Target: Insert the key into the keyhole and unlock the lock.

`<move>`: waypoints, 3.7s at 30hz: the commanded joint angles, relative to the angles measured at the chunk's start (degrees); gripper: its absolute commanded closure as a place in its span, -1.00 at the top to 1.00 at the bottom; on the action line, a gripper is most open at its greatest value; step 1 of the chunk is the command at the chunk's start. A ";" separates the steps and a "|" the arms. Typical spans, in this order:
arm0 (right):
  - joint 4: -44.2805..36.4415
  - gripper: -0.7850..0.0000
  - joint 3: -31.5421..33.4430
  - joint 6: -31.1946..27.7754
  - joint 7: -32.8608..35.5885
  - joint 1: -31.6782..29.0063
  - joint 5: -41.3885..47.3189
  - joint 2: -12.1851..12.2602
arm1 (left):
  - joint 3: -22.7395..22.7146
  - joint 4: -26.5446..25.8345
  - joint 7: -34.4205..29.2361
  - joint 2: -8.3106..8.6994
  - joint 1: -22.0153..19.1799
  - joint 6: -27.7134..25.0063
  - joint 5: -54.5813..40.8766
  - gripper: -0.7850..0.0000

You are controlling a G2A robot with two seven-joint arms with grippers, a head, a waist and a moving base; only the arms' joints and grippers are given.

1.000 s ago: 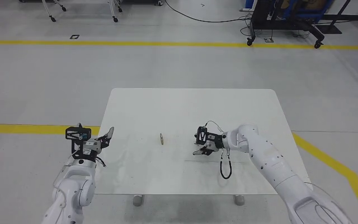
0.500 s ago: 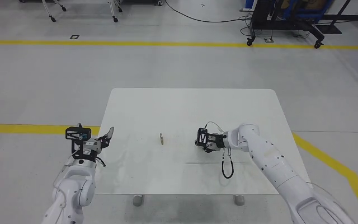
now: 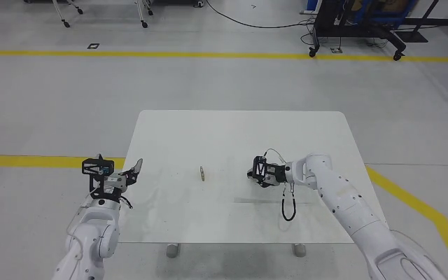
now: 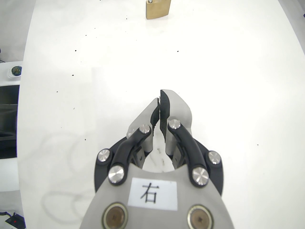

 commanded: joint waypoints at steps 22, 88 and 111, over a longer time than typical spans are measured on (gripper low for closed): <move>10.61 -1.00 -5.80 4.43 -39.76 0.98 -7.30 -1.07 | 0.00 0.00 0.00 0.00 0.00 0.00 0.00 1.00; 11.58 -1.00 -4.19 0.00 -50.75 -0.56 6.99 -1.17 | 3.58 16.60 -2.67 0.80 -17.22 -51.78 -21.11 1.00; 5.59 -1.00 -17.63 0.00 -49.68 -1.35 36.69 -2.66 | 21.95 15.44 0.75 3.39 -20.41 -58.00 -49.06 1.00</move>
